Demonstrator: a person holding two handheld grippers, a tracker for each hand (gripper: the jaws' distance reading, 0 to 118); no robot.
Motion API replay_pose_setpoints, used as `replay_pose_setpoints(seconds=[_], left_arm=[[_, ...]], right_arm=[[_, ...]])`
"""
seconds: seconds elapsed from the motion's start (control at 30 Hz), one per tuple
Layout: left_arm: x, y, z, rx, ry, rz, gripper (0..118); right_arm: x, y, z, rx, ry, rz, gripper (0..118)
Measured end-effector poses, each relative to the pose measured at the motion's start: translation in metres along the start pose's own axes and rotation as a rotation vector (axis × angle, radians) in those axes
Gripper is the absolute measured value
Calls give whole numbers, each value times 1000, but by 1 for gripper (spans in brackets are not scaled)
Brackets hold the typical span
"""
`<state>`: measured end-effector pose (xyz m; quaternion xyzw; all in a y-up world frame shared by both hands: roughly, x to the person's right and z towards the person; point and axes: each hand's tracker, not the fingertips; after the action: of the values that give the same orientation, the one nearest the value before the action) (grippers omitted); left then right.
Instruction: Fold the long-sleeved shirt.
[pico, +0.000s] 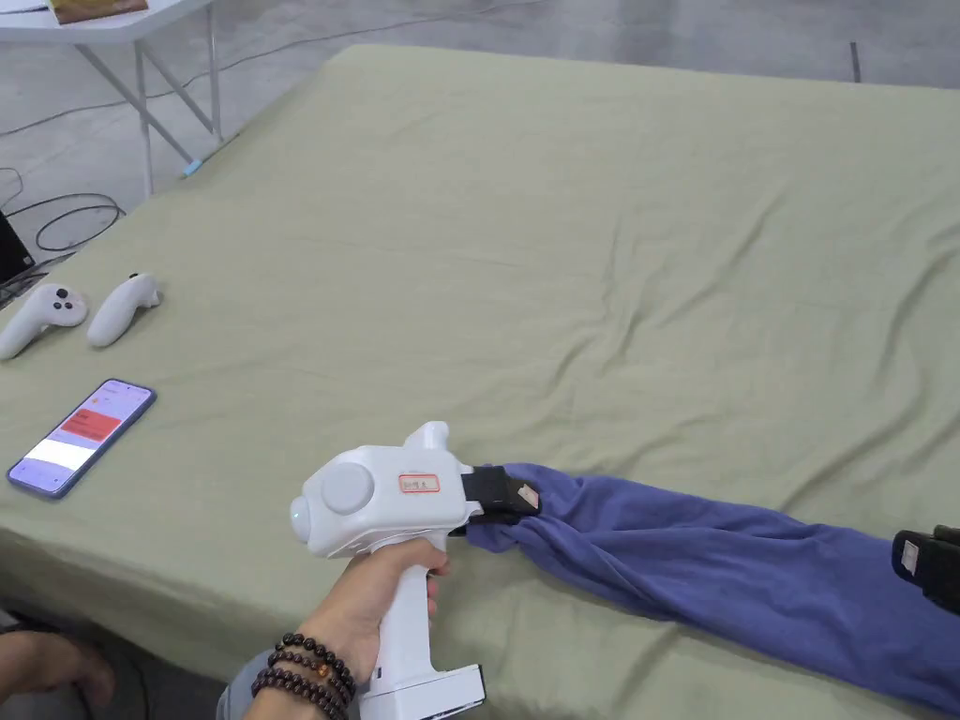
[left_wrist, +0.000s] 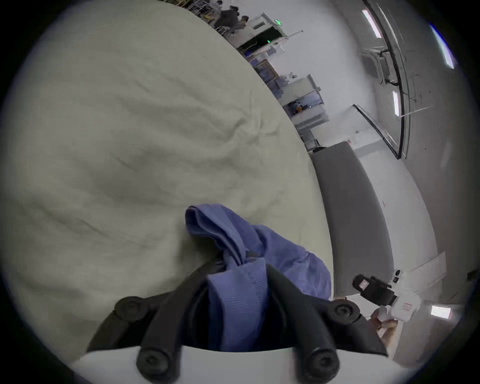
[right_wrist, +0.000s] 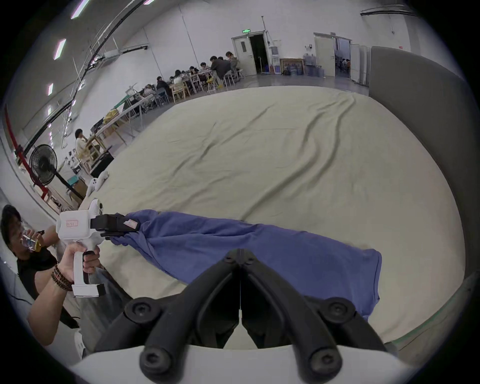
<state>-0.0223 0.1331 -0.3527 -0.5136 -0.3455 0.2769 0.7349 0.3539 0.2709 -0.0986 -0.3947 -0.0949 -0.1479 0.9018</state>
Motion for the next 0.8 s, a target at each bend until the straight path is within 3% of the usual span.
replay_pose_setpoints(seconds=[0.2,0.27,0.47,0.6,0.67,0.8], left_arm=[[-9,14,42,124,-23,26,9],[-11,20,64,181,33,-3,9],[-54,40,143,321,154,80,9],[-44,32,166,284,226,-3,9],[-18,25,163,276,201,-70,9],[51,13,144,251,-17,-170,9]], right_arm=[[9,0,12,12,-18,-2,3],[11,0,14,17,-24,-3,3],[11,1,14,28,-17,-15,3],[6,1,11,33,5,-11,3],[3,2,10,36,11,-10,3],[1,3,13,46,17,-10,3]])
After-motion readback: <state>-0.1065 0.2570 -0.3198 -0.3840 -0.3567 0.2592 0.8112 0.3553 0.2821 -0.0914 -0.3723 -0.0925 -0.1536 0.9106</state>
